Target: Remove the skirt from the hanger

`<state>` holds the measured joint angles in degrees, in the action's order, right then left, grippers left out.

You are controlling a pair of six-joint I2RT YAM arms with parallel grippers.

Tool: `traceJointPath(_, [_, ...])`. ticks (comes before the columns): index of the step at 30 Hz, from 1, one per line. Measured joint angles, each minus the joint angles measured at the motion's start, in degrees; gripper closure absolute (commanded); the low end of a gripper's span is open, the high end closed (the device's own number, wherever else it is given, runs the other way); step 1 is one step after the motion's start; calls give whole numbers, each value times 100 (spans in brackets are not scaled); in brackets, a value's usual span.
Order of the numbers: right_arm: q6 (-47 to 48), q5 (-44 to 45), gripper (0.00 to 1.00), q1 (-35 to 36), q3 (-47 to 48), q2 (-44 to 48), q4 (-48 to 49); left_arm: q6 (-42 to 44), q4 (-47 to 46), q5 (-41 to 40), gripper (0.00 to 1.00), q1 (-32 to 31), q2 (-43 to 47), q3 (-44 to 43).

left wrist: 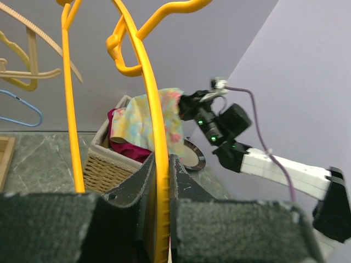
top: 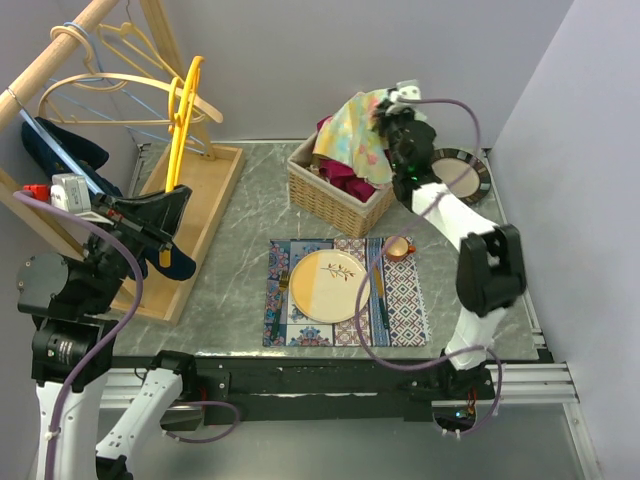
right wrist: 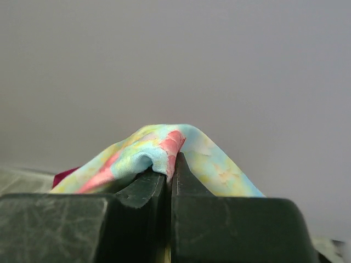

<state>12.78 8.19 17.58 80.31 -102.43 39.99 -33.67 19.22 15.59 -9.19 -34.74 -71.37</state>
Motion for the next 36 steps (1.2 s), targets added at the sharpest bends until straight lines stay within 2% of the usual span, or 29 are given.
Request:
traceJointPath(3, [-391, -319, 100, 48, 326, -605, -415, 2, -7, -7, 99, 0, -2, 17])
traceJointPath(9, [-1934, -330, 97, 133, -496, -750, -951, 0, -28, -98, 99, 0, -101, 44])
traceJointPath(14, [-2573, -94, 94, 144, 238, -1239, -1781, -26, -79, -299, 99, 0, -280, 46])
traceJointPath(16, [-2695, 17, 89, 144, 472, -1379, -2083, -68, -164, -374, 99, 0, -304, 107])
traceJointPath(20, [-2848, 289, 63, 146, 664, -1467, -2455, -175, -229, -627, 99, 0, -330, 144])
traceJointPath(21, [-2852, 319, 49, 146, 660, -1462, -2494, -195, -232, -710, 99, -2, -334, 144])
traceJointPath(23, [-2839, 337, 36, 146, 570, -1384, -2535, -221, -243, -894, 99, -2, -341, 144])
traceJointPath(24, [-2815, 330, 26, 146, 481, -1276, -2608, -251, -247, -984, 99, -2, -339, 144])
traceJointPath(28, [-2782, 249, 2, 162, 348, -817, -2863, -302, -267, -1200, 99, -2, -302, 129])
traceJointPath(36, [-2723, 522, 0, 188, -7, 339, -3045, -339, 190, -1683, 99, 0, 9, -267])
